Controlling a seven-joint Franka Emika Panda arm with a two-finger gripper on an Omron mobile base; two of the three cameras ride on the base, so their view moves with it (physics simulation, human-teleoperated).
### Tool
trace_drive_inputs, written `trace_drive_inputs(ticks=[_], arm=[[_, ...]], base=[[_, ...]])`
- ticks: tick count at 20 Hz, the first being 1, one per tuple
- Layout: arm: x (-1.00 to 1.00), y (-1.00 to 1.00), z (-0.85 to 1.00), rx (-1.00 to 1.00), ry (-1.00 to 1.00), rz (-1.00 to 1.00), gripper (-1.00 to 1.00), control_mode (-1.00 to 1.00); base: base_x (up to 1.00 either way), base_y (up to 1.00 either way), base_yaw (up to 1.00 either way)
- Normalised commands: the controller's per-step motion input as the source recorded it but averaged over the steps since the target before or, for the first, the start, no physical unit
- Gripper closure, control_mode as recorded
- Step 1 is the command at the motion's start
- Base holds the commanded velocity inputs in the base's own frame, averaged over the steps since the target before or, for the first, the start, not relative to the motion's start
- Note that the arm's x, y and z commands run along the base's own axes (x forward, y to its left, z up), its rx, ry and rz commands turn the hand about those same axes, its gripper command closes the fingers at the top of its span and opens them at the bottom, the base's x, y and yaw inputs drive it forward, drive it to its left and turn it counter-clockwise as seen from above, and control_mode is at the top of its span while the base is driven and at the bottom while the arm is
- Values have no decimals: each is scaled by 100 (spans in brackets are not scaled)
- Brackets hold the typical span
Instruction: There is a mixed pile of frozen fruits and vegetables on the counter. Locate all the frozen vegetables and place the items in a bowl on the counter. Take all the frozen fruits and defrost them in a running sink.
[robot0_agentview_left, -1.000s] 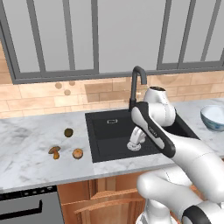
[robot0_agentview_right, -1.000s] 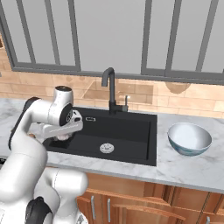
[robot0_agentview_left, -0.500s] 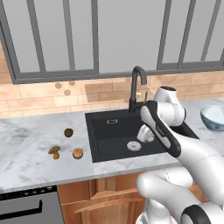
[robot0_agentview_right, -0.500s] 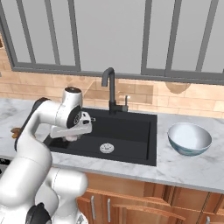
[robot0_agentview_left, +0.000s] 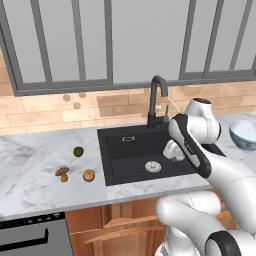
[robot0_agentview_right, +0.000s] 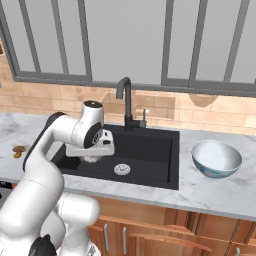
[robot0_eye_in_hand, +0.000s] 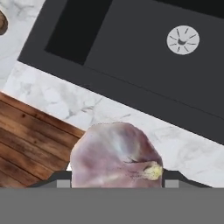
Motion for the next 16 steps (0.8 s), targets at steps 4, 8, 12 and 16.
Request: trace_drive_inputs(ticks=[4,8,12,16], arm=[[2,-36,2,0,3,-14,100,-100],[0,-34,0,0,1,-13,100,-100],[3,-33,1,0,3,-14,100,-100],[5,-30,2,0,4,-15,100,-100]], base=[[0,0,0],[0,0,0],[0,0,0],[0,0,0]])
